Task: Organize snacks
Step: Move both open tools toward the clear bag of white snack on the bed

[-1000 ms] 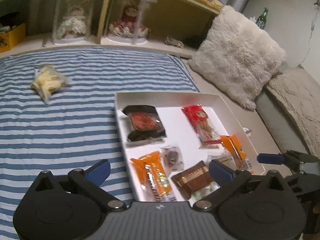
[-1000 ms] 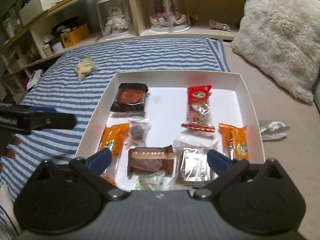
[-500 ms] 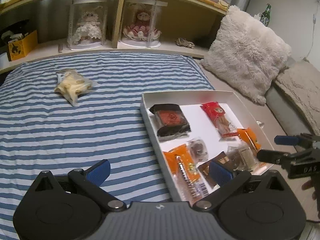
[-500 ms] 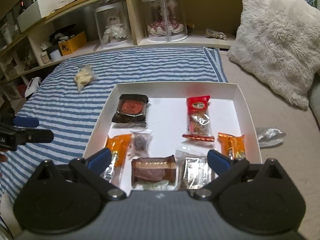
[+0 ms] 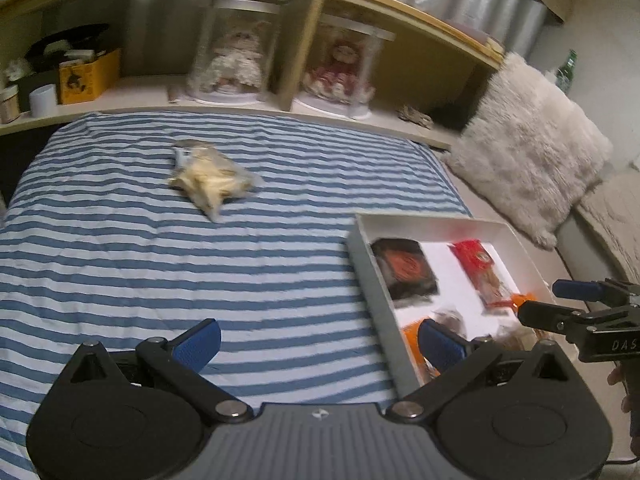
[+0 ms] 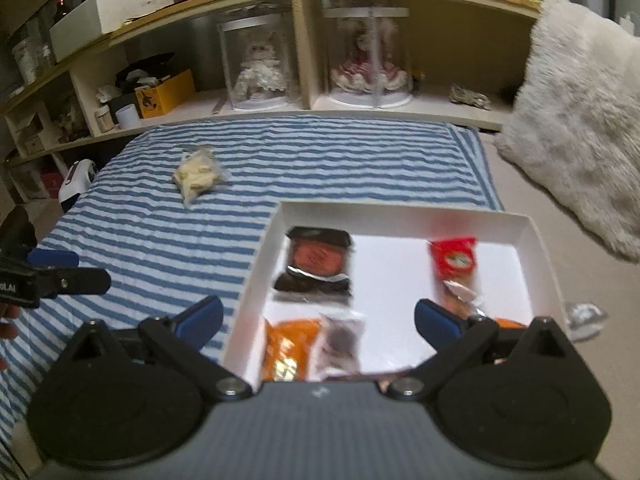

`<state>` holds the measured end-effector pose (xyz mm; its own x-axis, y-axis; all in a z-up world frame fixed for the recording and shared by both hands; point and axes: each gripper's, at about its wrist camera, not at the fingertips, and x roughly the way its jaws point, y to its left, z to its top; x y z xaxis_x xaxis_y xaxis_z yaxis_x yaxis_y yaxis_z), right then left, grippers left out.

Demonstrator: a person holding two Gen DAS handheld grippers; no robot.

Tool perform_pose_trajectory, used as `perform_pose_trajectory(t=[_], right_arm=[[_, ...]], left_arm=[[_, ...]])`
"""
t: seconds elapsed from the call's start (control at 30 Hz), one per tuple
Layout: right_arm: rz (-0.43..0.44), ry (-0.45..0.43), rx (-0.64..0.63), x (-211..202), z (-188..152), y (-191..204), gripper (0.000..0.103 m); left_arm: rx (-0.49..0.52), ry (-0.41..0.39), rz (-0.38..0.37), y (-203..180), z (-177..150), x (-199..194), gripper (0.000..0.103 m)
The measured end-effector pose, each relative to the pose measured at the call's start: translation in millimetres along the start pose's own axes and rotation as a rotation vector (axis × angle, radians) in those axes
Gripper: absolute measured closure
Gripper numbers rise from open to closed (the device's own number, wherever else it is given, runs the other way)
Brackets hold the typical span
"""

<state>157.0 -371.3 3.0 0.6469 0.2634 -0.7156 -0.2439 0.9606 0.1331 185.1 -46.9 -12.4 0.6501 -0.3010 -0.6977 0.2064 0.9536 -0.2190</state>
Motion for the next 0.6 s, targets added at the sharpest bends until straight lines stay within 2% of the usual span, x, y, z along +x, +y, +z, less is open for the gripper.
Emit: perform_pose_trajectory(t=[0.2,0.4,0.6], right_arm=[[0.034,-0.012,-0.034,28,25,36,0.000],[0.072,-0.040,-0.053,61,52,68,0.000],[0.137,-0.039,-0.050,105,80,87,0.000]], left_arm=[[-0.052,-0.035,0.071,39,12,-2,0.000],[-0.137,-0.069,0.103,78,27,-1,0.000],[-0.144,-0.069,0.137,100,50,17,0.000]])
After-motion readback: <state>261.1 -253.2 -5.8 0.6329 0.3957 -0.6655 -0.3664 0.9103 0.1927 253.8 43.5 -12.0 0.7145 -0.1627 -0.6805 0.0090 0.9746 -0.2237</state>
